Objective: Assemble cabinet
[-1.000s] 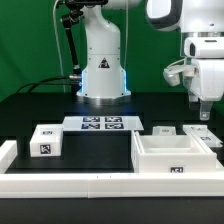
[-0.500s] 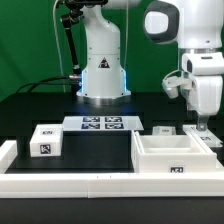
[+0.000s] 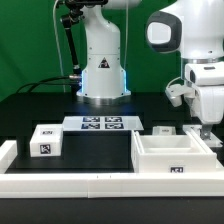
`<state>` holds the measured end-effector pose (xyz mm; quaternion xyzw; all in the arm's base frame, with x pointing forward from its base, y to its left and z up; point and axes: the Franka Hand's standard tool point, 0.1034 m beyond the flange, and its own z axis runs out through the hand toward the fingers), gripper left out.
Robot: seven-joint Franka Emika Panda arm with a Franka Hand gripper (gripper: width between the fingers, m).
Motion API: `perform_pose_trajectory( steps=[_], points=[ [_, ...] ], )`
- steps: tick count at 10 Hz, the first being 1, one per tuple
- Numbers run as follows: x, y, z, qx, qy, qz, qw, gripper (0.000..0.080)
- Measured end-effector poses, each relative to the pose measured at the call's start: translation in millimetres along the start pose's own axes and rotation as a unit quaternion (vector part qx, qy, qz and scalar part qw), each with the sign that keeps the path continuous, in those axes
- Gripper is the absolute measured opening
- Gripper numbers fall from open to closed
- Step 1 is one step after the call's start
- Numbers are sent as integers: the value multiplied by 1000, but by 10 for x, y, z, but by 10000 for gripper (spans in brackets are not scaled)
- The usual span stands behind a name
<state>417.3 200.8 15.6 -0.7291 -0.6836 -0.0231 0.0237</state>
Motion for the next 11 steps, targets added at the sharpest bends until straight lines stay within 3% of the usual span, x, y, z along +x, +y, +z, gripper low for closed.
perform_pose_trajectory(
  steps=[3,4,5,6,11],
  points=[
    [-4,-6,5,1,0,0,1000,396],
    [-11,-10,10,1,-1,0,1000,396],
    [-27,-19,32,3,-1,1,1000,213],
    [-36,-25,46,5,-1,2,1000,84],
    [-36,-22,44,5,-1,2,1000,68]
  ],
)
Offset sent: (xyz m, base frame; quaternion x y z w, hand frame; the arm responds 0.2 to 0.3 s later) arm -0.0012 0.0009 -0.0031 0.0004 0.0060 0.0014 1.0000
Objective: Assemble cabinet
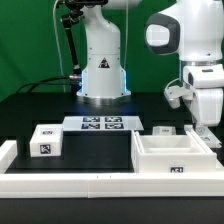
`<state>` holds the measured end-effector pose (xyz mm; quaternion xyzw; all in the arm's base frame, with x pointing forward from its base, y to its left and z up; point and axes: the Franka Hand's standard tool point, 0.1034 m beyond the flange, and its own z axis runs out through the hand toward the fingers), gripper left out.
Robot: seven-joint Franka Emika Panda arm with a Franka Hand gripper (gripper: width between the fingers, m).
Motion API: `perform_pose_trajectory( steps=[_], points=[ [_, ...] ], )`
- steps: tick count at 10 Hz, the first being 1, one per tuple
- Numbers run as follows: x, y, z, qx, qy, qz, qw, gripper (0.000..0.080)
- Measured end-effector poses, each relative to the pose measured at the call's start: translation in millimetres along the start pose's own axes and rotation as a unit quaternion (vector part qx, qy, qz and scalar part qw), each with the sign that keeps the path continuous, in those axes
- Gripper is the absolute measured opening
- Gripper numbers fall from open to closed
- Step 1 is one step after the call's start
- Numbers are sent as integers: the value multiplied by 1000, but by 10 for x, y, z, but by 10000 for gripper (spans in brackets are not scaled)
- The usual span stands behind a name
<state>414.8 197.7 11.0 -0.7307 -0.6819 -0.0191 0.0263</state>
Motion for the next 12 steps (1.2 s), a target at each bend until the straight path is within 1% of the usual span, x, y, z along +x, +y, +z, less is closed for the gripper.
perform_pose_trajectory(
  steps=[1,2,3,4,5,7,9,10,12],
  points=[
    [-16,5,-15,1,-3,1,1000,68],
    [-70,47,-134,0,-14,2,1000,68],
    [-123,97,-273,-6,-22,2,1000,68],
    [-185,126,-356,-8,-27,0,1000,68],
    [-276,150,-420,-8,-34,-7,999,69],
    [-538,215,-545,-14,-40,-17,999,69],
    [-760,297,-564,-14,-41,-22,999,69],
    [-819,315,-565,-14,-41,-14,999,70],
    [-800,304,-555,-13,-40,-15,999,70]
  ],
)
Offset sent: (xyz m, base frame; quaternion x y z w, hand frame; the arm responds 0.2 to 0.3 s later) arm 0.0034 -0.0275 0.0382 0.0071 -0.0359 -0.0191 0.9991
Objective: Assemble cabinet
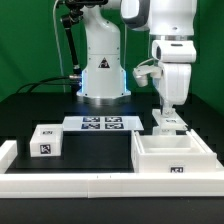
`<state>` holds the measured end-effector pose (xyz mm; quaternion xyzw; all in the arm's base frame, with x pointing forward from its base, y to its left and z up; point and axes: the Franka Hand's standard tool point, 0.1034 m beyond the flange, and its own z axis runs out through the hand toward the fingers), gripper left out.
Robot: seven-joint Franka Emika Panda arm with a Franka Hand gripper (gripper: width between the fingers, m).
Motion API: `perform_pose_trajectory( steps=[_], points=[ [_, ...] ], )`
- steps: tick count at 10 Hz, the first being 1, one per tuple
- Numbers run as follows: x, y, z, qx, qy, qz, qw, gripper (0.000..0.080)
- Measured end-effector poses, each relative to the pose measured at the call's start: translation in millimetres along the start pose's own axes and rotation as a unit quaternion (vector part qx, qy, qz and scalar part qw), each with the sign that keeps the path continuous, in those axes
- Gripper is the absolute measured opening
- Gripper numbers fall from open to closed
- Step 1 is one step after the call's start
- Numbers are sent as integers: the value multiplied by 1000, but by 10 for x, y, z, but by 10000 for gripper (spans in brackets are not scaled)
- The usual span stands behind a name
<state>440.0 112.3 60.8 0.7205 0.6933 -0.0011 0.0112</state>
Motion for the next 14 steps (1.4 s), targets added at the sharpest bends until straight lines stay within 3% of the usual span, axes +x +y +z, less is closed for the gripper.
perform_pose_trajectory(
  steps=[6,14],
  points=[
    [34,167,20,-2,2,2,1000,70],
    [18,166,46,1,2,4,1000,70]
  ],
)
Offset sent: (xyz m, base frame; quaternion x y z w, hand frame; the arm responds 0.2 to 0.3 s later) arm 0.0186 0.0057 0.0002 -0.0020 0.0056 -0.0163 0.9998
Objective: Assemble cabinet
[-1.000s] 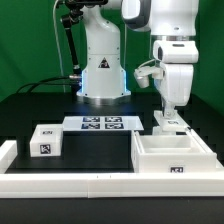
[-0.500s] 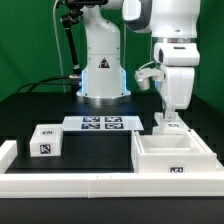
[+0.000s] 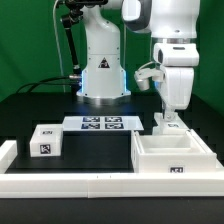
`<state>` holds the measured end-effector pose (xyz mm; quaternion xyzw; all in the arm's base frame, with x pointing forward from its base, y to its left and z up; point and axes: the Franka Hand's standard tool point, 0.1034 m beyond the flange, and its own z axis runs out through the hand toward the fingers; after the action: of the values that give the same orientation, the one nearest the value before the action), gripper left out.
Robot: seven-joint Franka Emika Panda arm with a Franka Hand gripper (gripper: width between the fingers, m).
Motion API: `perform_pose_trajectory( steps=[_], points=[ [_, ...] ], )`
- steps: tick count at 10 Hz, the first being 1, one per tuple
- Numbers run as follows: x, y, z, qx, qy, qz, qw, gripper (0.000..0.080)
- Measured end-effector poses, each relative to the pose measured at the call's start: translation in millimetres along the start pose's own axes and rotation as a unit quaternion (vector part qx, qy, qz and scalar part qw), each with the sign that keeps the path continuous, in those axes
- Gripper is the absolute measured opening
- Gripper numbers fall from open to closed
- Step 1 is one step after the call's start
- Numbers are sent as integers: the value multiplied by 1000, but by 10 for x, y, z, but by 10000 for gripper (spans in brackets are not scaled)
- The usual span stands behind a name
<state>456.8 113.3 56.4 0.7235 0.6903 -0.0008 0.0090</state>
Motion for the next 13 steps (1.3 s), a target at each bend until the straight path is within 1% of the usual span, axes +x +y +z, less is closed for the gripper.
perform_pose_trajectory(
  steps=[2,4,5,12,13],
  points=[
    [-3,4,-1,1,-1,0,1000,70],
    [-40,13,-10,14,-12,0,1000,70],
    [-50,13,-12,18,-15,0,1000,70],
    [-55,-23,1,20,-15,0,1000,70],
    [-54,-71,16,19,-13,0,1000,70]
  ],
)
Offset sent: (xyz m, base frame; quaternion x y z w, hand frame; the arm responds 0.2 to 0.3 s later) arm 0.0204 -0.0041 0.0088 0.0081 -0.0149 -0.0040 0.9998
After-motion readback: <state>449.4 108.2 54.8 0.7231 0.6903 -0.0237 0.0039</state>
